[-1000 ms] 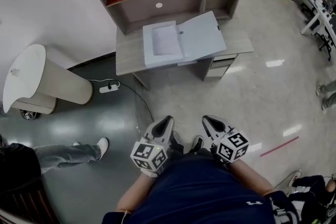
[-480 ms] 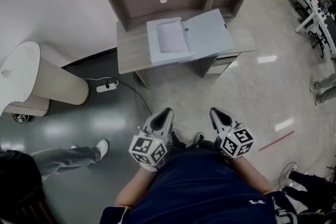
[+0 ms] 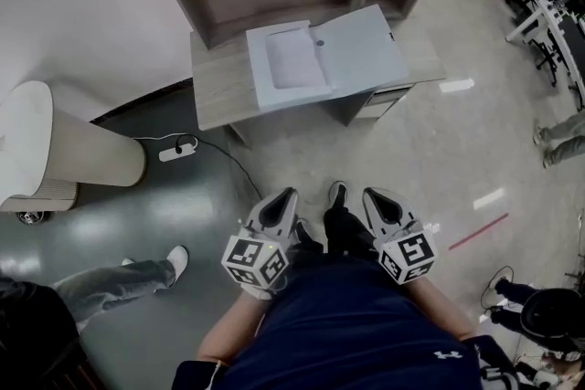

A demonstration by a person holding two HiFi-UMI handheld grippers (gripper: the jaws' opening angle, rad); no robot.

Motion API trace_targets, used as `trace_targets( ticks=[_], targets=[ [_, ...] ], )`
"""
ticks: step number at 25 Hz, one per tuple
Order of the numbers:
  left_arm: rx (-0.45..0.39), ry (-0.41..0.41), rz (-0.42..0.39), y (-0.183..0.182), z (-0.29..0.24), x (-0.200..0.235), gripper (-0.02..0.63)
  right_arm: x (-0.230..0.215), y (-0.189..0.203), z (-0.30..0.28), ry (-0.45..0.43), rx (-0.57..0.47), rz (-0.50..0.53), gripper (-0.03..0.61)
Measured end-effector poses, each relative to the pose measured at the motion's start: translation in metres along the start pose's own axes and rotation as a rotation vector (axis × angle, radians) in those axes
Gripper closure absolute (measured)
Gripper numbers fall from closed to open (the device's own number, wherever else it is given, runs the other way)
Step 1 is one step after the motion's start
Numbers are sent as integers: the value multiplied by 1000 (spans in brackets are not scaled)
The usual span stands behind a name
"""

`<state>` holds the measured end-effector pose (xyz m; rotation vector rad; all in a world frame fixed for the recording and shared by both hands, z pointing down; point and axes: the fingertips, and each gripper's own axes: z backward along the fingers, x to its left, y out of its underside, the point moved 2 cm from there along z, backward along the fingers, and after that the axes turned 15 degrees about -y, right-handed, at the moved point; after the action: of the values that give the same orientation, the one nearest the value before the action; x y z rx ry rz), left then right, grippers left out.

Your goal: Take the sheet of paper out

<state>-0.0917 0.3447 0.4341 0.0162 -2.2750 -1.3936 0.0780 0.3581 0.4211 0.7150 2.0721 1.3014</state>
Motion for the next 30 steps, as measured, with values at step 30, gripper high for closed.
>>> trace_targets(
  ticks=[30],
  targets=[
    [-22,-166,-29,-93,-183,-22,575,-210,-51,-111,-230,23,-146,565]
  ],
)
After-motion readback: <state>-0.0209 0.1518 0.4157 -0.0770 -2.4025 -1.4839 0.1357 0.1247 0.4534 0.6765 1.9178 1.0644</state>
